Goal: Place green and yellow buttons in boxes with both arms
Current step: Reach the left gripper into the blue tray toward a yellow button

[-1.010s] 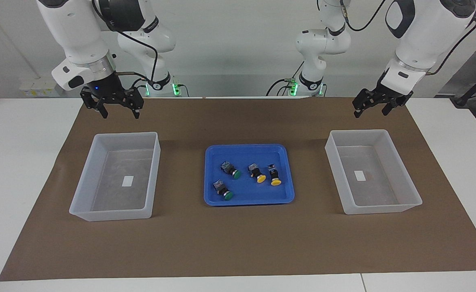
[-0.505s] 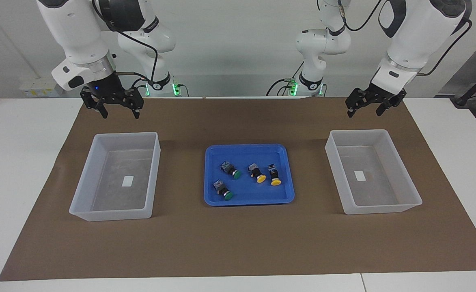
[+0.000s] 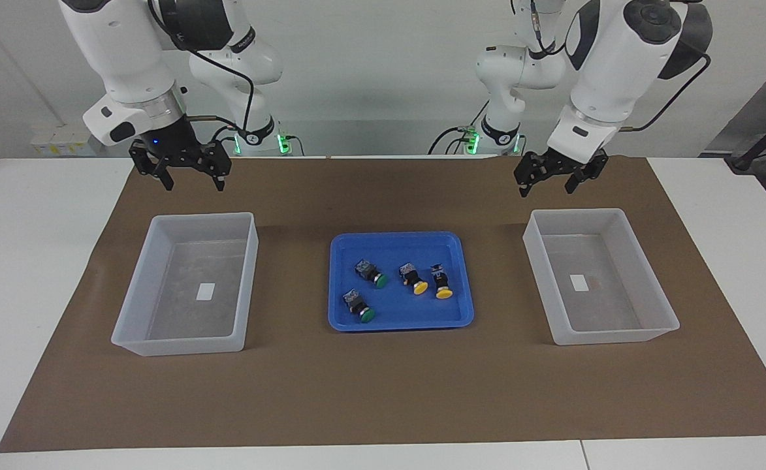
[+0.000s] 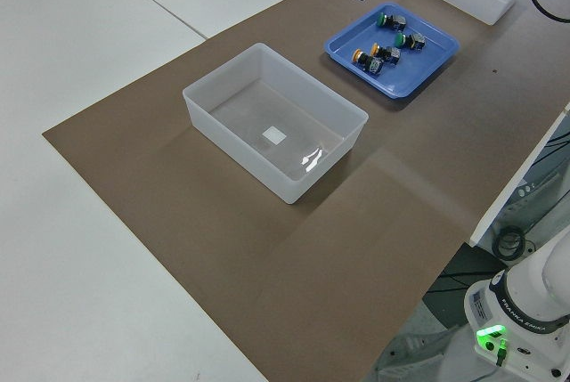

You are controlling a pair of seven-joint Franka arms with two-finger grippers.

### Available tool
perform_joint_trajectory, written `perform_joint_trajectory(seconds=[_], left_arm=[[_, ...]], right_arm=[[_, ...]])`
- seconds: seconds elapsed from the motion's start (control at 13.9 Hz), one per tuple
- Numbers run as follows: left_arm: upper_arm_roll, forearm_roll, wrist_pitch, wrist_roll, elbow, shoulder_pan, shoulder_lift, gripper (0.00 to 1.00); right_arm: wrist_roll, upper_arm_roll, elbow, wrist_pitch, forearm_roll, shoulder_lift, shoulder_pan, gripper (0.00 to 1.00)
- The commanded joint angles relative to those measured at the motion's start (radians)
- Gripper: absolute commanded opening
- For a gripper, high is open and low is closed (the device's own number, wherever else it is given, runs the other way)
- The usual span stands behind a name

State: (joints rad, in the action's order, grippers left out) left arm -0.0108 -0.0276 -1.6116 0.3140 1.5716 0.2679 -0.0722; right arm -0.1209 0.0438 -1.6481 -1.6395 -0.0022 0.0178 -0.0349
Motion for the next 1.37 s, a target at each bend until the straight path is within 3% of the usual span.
perform_joint_trajectory(seconds=[0.0, 0.29, 0.58, 1.3], left_arm=[[0.009, -0.009, -0.118, 0.082, 0.057, 0.062, -0.029, 1.00], [0.009, -0.011, -0.362, 0.166, 0.204, 0.125, -0.055, 1.00], [0.008, -0.012, -0.487, 0.168, 0.283, 0.137, -0.072, 1.00], [0.009, -0.012, -0.689, 0.272, 0.311, 0.215, -0.238, 1.00]], right_arm=[[0.015, -0.002, 0.004, 0.016, 0.022, 0.001, 0.010, 1.00], [0.009, -0.002, 0.008, 0.010, 0.021, -0.001, 0.009, 1.00], [0.000, -0.004, 0.022, 0.020, 0.002, -0.004, 0.012, 1.00], [-0.025, -0.001, 0.010, 0.006, 0.014, -0.001, 0.006, 1.00]])
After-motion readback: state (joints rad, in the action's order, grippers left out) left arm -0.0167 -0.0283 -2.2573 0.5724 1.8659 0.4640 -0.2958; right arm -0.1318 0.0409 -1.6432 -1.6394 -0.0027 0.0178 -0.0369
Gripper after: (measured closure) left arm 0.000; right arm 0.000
